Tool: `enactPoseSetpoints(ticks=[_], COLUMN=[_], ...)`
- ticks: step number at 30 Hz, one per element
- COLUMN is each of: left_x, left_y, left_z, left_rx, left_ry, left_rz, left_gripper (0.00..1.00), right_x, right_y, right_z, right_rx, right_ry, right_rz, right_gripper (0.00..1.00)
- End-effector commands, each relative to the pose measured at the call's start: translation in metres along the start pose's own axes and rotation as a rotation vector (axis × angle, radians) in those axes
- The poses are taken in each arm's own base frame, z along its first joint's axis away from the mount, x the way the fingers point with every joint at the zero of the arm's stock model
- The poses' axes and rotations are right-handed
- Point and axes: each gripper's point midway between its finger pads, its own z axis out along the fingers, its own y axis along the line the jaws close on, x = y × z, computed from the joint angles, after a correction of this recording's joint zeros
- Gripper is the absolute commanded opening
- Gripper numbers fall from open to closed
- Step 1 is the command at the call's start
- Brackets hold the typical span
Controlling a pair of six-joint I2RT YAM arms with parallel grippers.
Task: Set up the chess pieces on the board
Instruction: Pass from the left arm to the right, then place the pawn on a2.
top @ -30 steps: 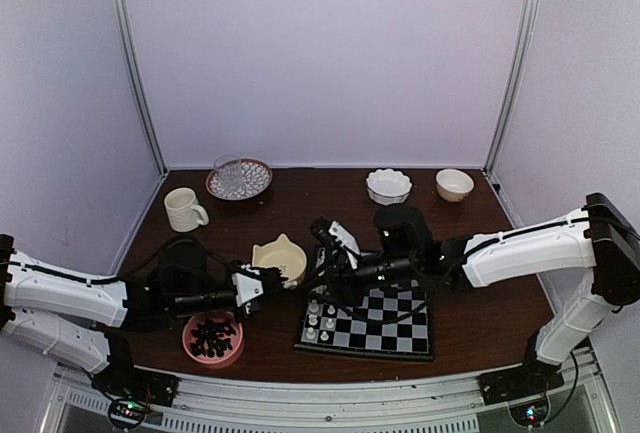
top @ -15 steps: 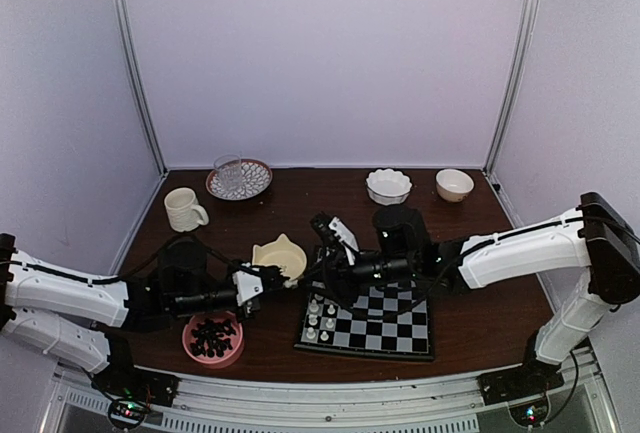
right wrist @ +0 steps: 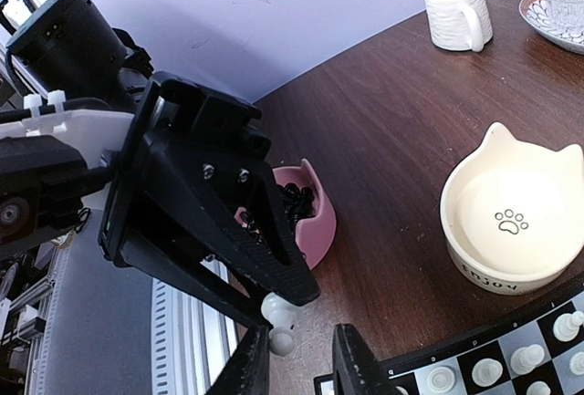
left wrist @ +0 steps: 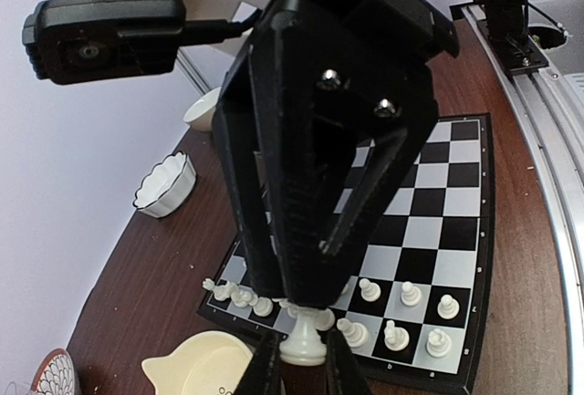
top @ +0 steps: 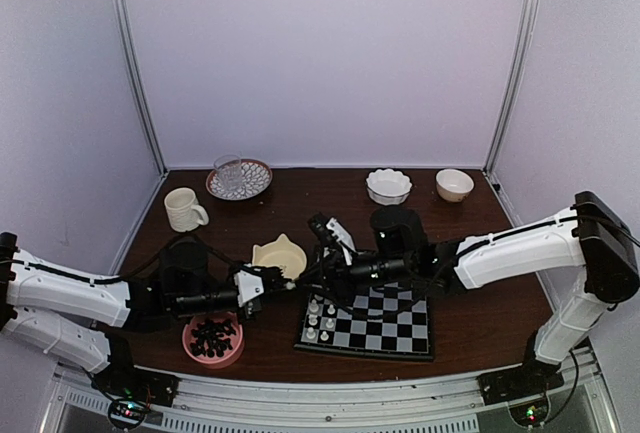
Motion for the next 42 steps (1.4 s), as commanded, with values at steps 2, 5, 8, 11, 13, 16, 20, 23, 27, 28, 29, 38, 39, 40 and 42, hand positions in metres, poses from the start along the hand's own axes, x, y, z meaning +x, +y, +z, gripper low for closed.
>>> enactPoseSetpoints(ticks=[2, 5, 8, 11, 13, 16, 20, 23, 27, 28, 29, 38, 39, 40, 42], left_x=[-0.014, -0.014, -0.014, -0.014, -0.014, -0.014, -0.014, -0.014, -0.012, -0.011, -0.011, -0.006, -0.006, -0.006, -0.005], left_y=[0.004, 0.004, 0.004, 0.003, 0.003, 0.003, 0.003, 0.003, 0.006, 0.007, 0.008, 0.03, 0.031, 0.031, 0.032], left_z=[0.0, 0.0, 0.0, 0.0, 0.001, 0.001, 0.002, 0.001, 0.001, 0.0, 0.0, -0.012, -0.013, -0.013, -0.014], left_rx=[-0.011, -0.011, -0.01, -0.008, -0.008, -0.006, -0.005, -0.009, -0.03, -0.037, -0.044, -0.177, -0.18, -0.179, -0.183], left_ry=[-0.058, -0.059, -0.059, -0.061, -0.06, -0.061, -0.06, -0.066, -0.062, -0.06, -0.059, -0.035, -0.034, -0.03, -0.023], left_rz=[-0.008, -0.008, -0.008, -0.008, -0.008, -0.008, -0.01, -0.013, -0.016, -0.018, -0.021, -0.066, -0.074, -0.082, -0.094], left_gripper=[0.04, 0.04, 0.04, 0.04, 0.04, 0.04, 0.09, 0.34, 0.54, 0.56, 0.58, 0.65, 0.65, 0.65, 0.66], right_x=[-0.01, -0.009, -0.009, -0.008, -0.008, -0.008, -0.01, -0.013, -0.02, -0.018, -0.017, -0.031, -0.03, -0.031, -0.026], right_y=[0.009, 0.009, 0.009, 0.009, 0.01, 0.01, 0.009, 0.004, -0.014, -0.022, -0.029, -0.093, -0.098, -0.104, -0.112], right_z=[0.005, 0.007, 0.007, 0.008, 0.009, 0.01, 0.009, 0.006, -0.009, -0.013, -0.018, -0.06, -0.063, -0.066, -0.066], right_rx=[-0.042, -0.045, -0.048, -0.052, -0.056, -0.057, -0.052, -0.011, 0.103, 0.14, 0.171, 0.505, 0.536, 0.573, 0.616], right_ry=[-0.021, -0.019, -0.019, -0.015, -0.014, -0.015, -0.022, -0.019, 0.011, 0.038, 0.061, 0.259, 0.292, 0.318, 0.377], right_rz=[-0.007, -0.003, -0.001, 0.002, 0.004, 0.007, 0.008, 0.005, -0.019, -0.011, -0.011, 0.02, 0.022, 0.02, 0.021], right_gripper=[0.25, 0.23, 0.2, 0.18, 0.15, 0.09, 0.0, 0.0, 0.0, 0.0, 0.0, 0.0, 0.0, 0.0, 0.0])
